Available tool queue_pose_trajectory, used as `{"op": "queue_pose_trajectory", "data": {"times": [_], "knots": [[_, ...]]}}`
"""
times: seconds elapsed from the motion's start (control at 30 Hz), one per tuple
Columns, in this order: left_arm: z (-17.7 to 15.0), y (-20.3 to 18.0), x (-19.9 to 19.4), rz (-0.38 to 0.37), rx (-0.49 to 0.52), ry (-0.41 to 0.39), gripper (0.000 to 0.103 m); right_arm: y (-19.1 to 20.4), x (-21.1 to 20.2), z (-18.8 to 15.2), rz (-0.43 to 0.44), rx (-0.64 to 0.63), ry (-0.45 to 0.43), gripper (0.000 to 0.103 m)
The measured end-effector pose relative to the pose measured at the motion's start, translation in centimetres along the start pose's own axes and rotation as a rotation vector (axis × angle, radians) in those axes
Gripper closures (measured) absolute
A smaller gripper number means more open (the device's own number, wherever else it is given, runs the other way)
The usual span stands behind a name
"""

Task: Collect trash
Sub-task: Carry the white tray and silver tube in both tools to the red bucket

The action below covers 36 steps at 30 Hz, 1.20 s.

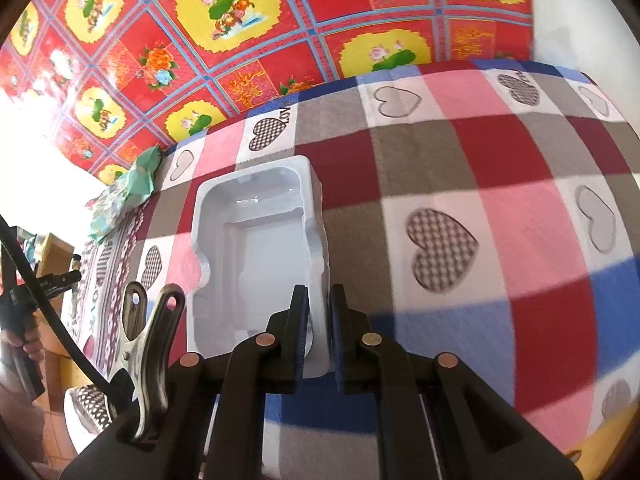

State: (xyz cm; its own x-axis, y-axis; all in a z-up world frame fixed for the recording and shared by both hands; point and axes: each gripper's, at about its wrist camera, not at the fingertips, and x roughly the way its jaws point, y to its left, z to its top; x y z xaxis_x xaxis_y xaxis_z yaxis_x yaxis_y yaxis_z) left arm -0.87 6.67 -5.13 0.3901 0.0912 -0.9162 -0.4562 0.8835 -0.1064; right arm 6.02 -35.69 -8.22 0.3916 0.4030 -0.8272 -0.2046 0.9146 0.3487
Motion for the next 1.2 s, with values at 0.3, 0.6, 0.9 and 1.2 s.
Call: {"op": "queue_pose_trajectory", "data": {"times": [0.3, 0.6, 0.9, 1.2], "knots": [[-4.9, -8.9, -3.0, -0.071, 0.09, -0.006, 0.065, -3.7, -5.3, -3.6, 0.009, 0.045, -0.052, 0.091], [-9.5, -19.8, -4.0, -0.182, 0.234, 0.026, 0.065, -9.1, -10.7, -7.3, -0.024, 0.104, -0.117, 0.091], [-13.1, -31.6, -5.2, -0.287, 0.396, 0.034, 0.065, -15.7, -16.4, -10.5, -0.077, 0.199, -0.181, 0.091], [-15.7, -43.7, -6.5, -0.389, 0.601, 0.054, 0.065, -22.4, -21.4, -12.8, -0.153, 0.332, -0.253, 0.091]]}}
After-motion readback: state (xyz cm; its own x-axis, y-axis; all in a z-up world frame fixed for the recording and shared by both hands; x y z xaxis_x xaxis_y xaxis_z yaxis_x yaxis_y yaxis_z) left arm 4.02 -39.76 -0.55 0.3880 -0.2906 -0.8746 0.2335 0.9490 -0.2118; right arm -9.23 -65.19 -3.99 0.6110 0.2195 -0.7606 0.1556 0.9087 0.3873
